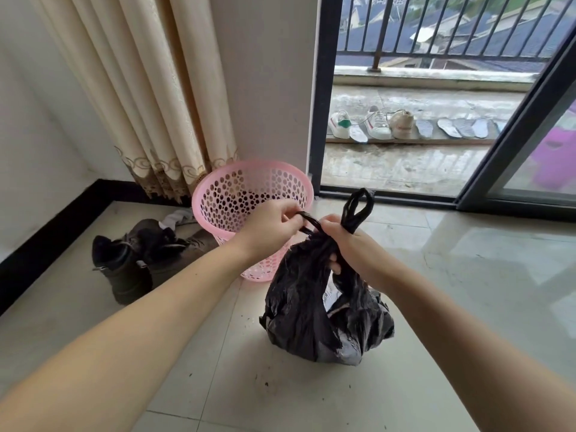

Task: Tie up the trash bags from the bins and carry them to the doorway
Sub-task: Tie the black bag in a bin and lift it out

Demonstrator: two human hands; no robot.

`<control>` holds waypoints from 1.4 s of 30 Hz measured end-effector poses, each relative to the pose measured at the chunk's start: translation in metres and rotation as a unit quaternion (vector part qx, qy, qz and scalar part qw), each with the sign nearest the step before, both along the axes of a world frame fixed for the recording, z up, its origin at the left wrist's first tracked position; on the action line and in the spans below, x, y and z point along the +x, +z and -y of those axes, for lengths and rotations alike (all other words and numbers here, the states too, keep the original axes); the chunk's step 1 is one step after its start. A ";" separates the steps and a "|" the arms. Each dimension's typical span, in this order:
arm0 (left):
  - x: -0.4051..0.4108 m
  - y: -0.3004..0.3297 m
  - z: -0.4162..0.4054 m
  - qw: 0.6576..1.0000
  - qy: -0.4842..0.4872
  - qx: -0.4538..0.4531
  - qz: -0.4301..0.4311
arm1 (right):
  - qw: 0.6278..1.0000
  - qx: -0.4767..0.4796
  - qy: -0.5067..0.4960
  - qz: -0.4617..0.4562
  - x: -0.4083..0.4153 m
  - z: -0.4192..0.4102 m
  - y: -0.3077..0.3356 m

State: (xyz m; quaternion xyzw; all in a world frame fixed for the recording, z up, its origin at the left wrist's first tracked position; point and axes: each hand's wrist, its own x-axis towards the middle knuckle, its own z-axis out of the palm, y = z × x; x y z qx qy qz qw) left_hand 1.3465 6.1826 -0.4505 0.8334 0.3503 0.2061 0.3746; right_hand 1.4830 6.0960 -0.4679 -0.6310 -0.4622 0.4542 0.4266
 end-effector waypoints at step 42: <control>-0.011 -0.104 -0.022 0.969 -0.071 0.124 -0.199 | 0.904 -0.118 -0.053 0.407 0.050 0.003 -0.089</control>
